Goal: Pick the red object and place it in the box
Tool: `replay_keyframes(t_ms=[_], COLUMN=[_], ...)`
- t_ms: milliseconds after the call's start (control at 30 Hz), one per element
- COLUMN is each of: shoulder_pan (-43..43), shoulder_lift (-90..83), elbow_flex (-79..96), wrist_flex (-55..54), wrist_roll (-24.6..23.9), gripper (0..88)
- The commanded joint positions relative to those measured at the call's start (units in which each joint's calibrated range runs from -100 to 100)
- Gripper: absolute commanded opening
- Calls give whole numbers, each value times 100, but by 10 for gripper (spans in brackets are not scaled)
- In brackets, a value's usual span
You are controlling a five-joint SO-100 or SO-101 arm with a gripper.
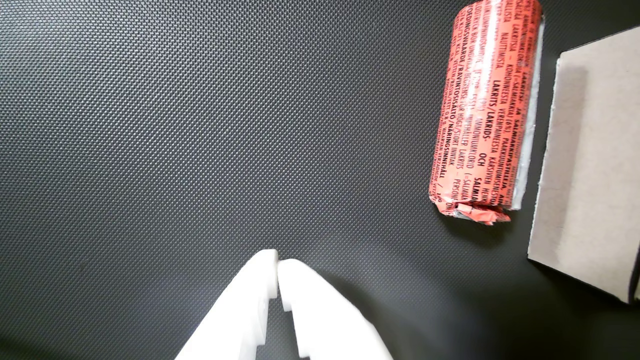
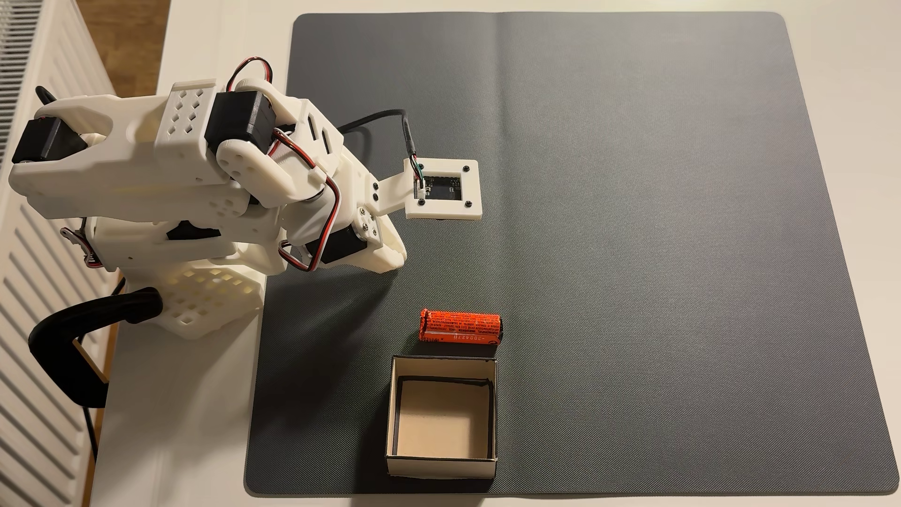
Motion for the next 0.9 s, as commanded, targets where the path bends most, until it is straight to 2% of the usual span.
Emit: replay_keyframes(t_ms=[0,500,667,867], shoulder_pan=[-22,-52,-30,-52], shoulder_lift=[59,59,59,59], elbow_flex=[82,73,-27,-1197], wrist_flex=[84,66,-563,-1035], wrist_roll=[13,3,13,-18], gripper=[8,7,7,7])
